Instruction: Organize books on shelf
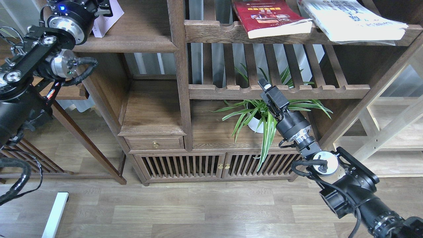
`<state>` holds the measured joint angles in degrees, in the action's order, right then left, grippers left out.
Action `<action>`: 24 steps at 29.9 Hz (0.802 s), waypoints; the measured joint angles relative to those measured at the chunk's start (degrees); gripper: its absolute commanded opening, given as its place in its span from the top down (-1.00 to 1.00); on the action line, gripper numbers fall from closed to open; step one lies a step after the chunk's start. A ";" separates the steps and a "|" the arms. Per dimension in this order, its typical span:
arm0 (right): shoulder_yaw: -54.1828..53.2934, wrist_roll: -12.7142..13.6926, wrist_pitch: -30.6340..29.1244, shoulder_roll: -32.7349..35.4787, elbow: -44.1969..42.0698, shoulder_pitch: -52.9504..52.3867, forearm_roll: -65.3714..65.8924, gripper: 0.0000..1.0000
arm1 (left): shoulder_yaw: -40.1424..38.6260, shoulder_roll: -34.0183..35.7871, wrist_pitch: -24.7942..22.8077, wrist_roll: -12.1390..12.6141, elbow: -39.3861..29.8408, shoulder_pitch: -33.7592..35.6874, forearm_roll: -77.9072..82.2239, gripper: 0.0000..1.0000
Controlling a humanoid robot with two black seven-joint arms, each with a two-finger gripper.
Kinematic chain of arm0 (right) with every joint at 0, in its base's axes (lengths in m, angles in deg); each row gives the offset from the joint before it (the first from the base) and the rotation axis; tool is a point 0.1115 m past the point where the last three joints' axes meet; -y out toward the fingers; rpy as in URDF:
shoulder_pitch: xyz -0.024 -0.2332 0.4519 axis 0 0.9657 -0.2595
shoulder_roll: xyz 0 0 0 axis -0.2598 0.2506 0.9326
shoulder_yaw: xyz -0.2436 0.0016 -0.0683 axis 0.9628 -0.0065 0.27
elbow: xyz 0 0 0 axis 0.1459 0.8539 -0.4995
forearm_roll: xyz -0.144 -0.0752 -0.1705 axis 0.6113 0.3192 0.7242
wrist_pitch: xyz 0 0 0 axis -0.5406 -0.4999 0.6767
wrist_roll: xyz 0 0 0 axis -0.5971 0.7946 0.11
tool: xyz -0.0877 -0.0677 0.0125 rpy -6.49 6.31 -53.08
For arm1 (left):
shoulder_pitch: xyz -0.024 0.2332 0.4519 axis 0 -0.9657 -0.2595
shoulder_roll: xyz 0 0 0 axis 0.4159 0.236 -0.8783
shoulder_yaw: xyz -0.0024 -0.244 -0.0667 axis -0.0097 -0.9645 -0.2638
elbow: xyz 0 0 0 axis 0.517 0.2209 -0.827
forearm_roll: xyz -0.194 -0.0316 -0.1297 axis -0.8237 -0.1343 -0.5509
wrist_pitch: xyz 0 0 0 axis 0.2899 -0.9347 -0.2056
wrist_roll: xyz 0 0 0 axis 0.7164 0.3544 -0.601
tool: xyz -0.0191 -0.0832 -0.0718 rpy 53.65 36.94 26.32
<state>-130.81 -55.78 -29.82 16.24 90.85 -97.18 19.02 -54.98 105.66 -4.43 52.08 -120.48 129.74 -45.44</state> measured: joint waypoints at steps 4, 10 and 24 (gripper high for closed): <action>0.07 0.00 0.00 0.00 0.00 0.15 0.00 -0.86 | 0.03 -0.02 0.15 0.14 -0.32 0.18 0.00 0.08; 0.42 0.00 0.00 -0.06 0.00 0.18 0.00 -0.86 | 0.12 -0.43 0.54 0.28 -0.65 0.50 0.00 0.08; 0.61 0.00 0.00 -0.09 0.00 0.24 0.00 -0.86 | 0.13 0.58 1.13 2.60 -3.31 1.71 -0.03 0.07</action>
<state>-130.20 -55.78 -29.82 16.15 90.85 -96.94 19.01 -54.85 106.24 -3.29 54.68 -123.79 131.45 -45.47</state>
